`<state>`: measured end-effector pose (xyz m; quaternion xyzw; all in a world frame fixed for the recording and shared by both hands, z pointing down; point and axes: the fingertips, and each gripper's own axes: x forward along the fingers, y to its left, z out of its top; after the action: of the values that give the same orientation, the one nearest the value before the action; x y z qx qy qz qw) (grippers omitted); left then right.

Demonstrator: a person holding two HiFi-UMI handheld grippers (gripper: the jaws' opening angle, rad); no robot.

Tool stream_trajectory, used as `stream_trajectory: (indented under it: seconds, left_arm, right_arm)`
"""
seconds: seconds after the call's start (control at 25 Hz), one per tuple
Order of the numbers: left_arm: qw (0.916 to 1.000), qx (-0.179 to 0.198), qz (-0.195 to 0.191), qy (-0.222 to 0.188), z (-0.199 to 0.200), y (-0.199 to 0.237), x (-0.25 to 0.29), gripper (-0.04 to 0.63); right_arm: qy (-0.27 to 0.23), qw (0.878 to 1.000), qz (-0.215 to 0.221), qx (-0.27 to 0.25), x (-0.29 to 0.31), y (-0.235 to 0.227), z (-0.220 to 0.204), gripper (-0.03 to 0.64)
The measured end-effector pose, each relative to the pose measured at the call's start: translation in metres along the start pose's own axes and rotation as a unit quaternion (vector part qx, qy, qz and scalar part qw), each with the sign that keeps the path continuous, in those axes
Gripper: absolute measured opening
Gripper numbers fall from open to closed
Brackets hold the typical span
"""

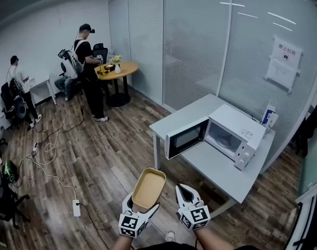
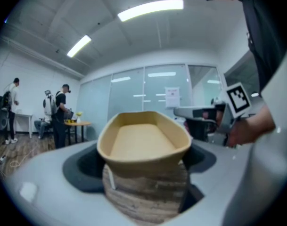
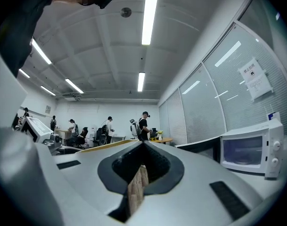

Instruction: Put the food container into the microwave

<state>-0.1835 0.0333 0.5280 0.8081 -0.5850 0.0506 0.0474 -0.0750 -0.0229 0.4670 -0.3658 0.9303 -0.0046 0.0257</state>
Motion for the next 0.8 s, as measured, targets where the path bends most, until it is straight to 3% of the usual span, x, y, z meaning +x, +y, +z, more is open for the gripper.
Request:
stream_trajectory:
  seconds: [0.4, 0.8]
  left_arm:
    - [0.9999, 0.006, -0.008, 0.001, 0.013, -0.001, 0.075, 0.494]
    - [0.9995, 0.013, -0.028, 0.003, 0.021, -0.012, 0.13, 0.494]
  right_arm:
    - [0.006, 1.0, -0.019, 0.012, 0.022, -0.078, -0.01, 0.006]
    - [0.008, 0.999, -0.031, 0.017, 0.032, -0.126, -0.014, 0.006]
